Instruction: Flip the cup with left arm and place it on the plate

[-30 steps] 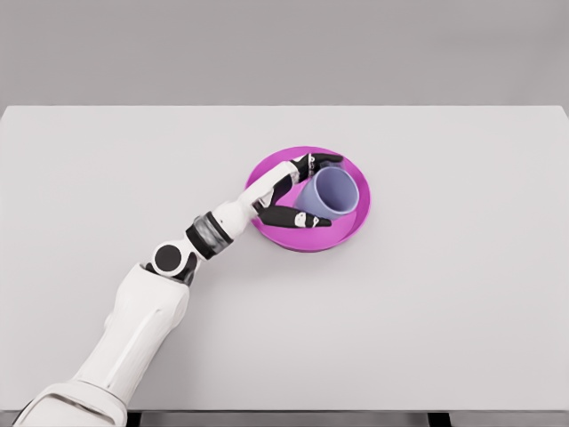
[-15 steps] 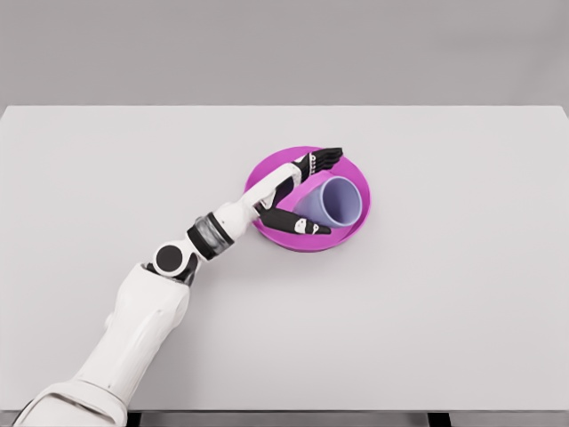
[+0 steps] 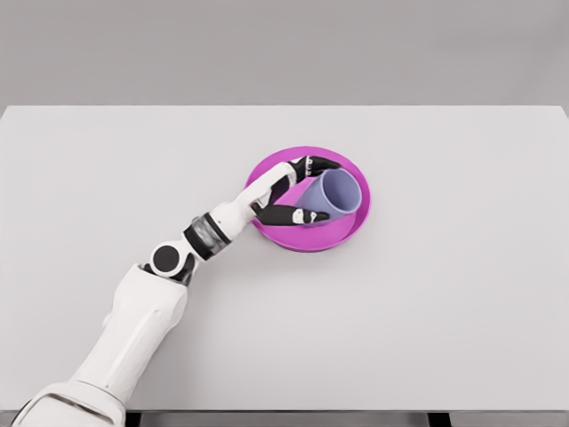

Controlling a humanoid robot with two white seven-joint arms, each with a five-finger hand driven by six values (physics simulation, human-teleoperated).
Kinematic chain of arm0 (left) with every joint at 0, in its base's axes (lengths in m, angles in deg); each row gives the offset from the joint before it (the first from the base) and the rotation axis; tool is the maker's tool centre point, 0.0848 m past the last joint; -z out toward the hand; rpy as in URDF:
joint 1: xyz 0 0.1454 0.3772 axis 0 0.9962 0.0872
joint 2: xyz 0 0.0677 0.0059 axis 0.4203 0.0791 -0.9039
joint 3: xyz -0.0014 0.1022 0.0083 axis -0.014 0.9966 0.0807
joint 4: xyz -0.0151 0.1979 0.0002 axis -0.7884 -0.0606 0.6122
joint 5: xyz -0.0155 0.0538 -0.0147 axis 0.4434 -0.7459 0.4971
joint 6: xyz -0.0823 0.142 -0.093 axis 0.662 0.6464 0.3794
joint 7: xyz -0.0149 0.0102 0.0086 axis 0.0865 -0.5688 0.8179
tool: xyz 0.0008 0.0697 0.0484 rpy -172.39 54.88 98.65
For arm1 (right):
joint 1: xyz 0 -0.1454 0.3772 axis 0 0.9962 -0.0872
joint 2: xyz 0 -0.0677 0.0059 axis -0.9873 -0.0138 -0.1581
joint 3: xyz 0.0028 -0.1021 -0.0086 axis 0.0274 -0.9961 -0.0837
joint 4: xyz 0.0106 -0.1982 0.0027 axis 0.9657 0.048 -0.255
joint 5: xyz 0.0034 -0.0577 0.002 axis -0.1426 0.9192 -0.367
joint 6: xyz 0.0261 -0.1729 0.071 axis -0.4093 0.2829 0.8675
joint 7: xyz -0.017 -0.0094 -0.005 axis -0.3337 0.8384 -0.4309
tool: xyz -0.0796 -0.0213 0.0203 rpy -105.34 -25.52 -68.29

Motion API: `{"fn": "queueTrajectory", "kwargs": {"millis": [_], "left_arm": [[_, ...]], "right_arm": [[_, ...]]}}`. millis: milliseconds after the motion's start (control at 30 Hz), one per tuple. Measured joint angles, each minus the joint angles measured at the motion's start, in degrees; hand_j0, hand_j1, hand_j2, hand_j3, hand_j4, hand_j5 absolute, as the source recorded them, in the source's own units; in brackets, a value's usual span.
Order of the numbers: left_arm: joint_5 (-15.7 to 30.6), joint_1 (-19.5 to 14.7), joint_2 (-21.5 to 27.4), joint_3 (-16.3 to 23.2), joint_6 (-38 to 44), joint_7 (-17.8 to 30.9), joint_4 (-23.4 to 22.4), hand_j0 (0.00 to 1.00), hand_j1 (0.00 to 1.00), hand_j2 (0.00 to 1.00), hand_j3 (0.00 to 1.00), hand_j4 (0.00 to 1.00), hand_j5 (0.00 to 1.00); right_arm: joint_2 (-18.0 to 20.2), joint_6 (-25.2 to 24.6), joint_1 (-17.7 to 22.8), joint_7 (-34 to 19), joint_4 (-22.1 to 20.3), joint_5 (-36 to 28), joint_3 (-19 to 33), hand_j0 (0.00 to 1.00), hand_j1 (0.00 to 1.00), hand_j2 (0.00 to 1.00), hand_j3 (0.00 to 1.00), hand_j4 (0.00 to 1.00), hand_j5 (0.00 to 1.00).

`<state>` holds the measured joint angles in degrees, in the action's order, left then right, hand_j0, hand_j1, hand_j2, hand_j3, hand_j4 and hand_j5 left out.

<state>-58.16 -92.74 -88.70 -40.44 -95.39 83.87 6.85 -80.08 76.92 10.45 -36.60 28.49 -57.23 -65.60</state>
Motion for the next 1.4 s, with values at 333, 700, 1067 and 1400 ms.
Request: {"fn": "queueTrajectory", "kwargs": {"millis": [333,700,1067,1400], "left_arm": [[-0.02,0.09,1.8,-0.06,-0.01,0.01,0.53,1.0,1.0,1.0,1.0,1.0,1.0],[-0.55,0.26,3.99,0.04,-0.04,0.02,4.5,1.0,1.0,1.0,1.0,1.0,1.0],[-0.59,0.88,9.31,-0.1,-0.04,0.02,6.73,1.0,1.0,1.0,1.0,1.0,1.0],[-0.7,1.05,8.68,0.23,-0.05,0.02,7.88,1.0,1.0,1.0,1.0,1.0,1.0]], "right_arm": [[0.0,0.0,0.0,0.0,0.0,0.0,0.0,1.0,1.0,1.0,1.0,1.0,1.0],[0.0,0.0,0.0,0.0,0.0,0.0,0.0,1.0,1.0,1.0,1.0,1.0,1.0],[0.0,0.0,0.0,0.0,0.0,0.0,0.0,1.0,1.0,1.0,1.0,1.0,1.0],[0.0,0.0,0.0,0.0,0.0,0.0,0.0,1.0,1.0,1.0,1.0,1.0,1.0]]}}
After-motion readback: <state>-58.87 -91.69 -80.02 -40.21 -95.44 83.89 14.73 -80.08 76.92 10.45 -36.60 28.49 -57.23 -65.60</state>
